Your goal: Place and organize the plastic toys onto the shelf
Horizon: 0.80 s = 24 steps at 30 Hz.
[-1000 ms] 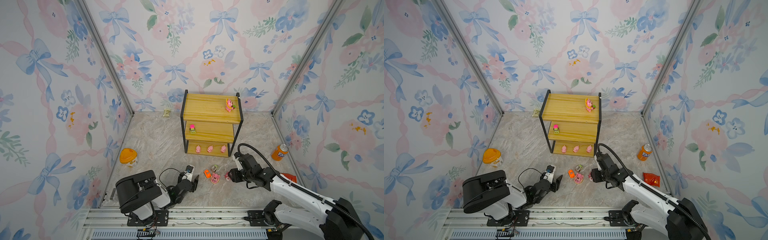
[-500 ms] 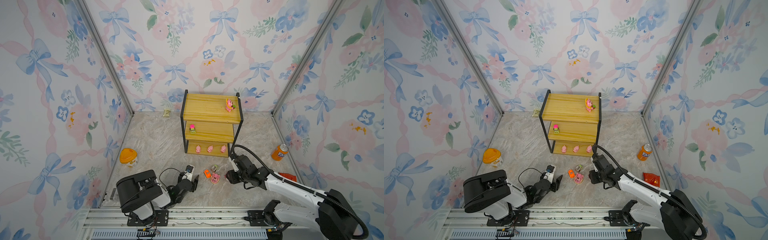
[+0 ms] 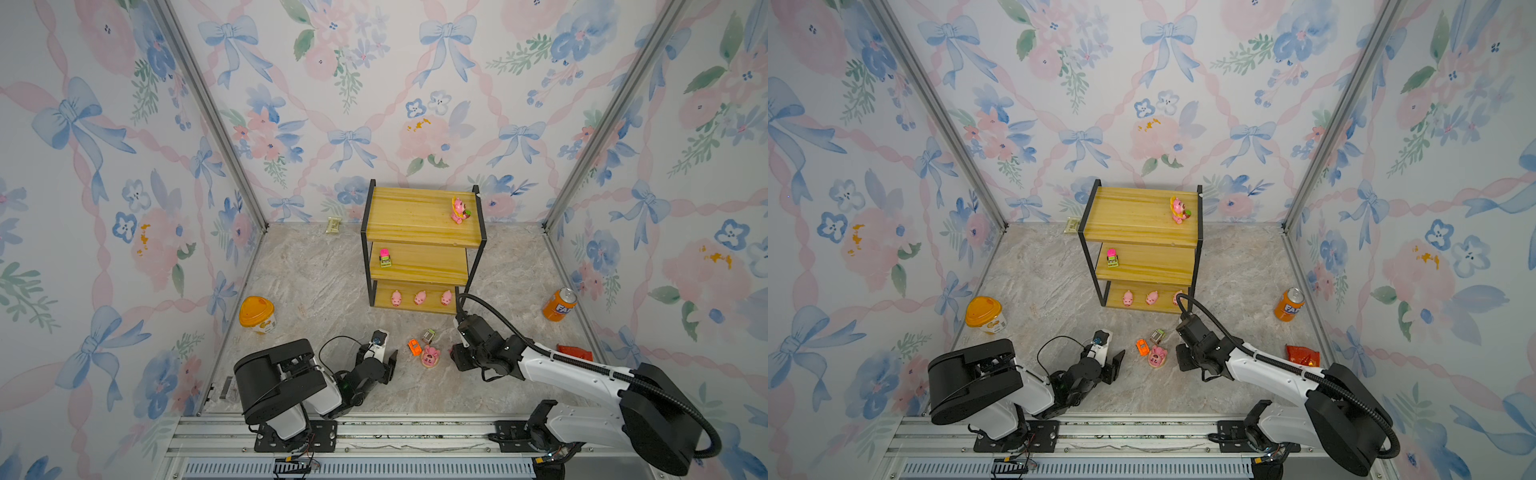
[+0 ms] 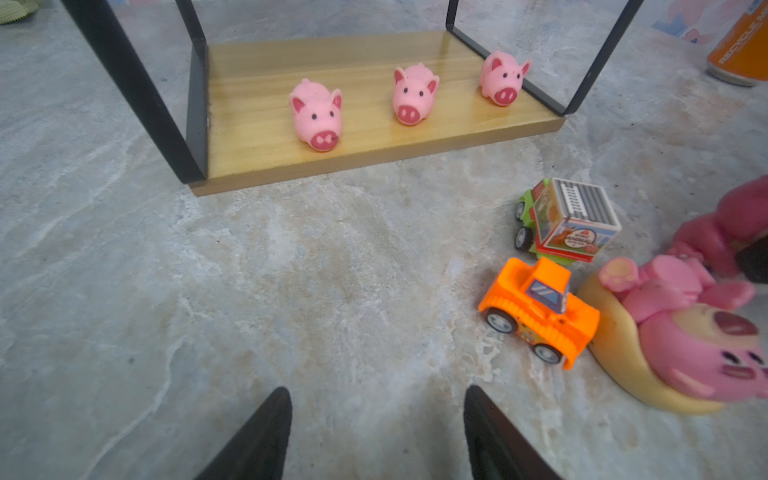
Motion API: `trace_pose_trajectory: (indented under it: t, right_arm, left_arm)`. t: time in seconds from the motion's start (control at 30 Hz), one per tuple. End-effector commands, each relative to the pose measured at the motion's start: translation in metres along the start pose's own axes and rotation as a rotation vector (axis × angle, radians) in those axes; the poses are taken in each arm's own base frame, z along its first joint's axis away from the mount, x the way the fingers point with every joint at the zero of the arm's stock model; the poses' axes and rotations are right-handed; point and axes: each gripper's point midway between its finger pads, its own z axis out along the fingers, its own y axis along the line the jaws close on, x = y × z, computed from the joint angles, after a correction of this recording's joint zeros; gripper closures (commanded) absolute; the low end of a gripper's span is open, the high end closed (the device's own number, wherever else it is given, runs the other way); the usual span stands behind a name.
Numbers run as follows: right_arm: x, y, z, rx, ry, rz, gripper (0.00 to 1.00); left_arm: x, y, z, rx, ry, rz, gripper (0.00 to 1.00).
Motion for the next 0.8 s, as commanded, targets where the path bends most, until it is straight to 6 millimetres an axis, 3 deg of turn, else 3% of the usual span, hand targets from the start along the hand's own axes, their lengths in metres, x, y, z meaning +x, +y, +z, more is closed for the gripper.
trace_pose_trajectory:
  t: [0.0,0.43,0.77]
  right_arm:
    - [0.003,-0.002,0.005,0.031,0.017,-0.031,0.66]
    - [0.014,0.028,0.004,-0.066,0.155,-0.143,0.73]
    - [-0.023,0.044,-0.052,-0.099,0.054,-0.203,0.73]
  left_arm:
    - [-0.001,0.003,0.0,-0.006,-0.007,-0.025,0.33]
    - [-0.002,0.008,-0.005,-0.013,-0.015,-0.027,0.33]
    - [-0.004,0.02,-0.014,-0.021,-0.034,-0.069,0.32]
